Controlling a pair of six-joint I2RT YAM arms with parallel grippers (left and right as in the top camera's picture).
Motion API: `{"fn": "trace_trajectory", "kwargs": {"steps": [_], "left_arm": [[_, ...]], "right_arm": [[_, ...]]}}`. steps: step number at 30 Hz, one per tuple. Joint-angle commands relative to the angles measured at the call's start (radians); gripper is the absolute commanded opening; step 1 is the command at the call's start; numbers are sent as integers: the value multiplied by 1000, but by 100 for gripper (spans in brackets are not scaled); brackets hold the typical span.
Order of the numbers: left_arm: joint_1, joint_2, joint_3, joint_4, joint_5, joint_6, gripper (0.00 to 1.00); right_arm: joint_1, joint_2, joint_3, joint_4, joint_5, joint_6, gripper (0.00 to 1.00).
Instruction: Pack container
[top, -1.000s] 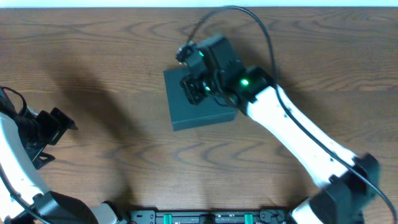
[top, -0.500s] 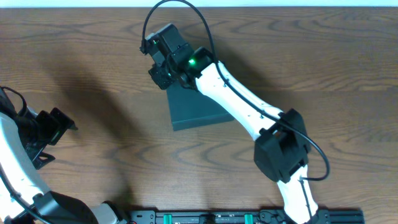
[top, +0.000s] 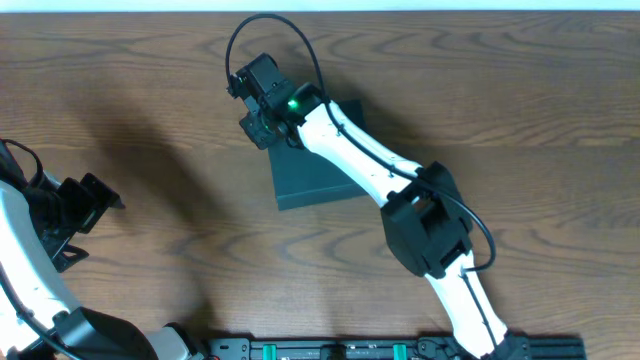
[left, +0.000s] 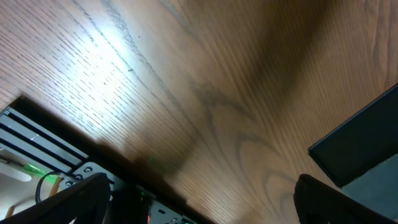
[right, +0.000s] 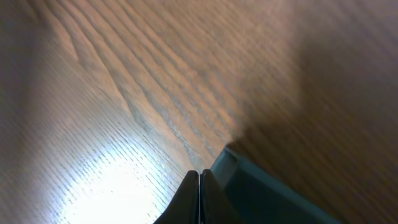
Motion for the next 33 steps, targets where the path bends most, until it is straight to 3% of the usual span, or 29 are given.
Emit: {"fn": "trace_trajectory", "kwargs": {"steps": [1,12,23,28,33], "left_arm": [[4,-4,11,-3,-4,0,95],[4,-3,11,-3,-4,0,95],[4,-3,11,-3,-4,0,95],[4,-3,11,-3,-4,0,95],[4,-4,11,-3,-4,0,95]], "right_arm": [[21,21,18,-12,33,18,3],[15,24,12,-66,357,40,1],[19,8,12,-41,324,40,1],[35,-129,12,-63,303,40,1],[35,-275,12,-195,311,65,1]]}}
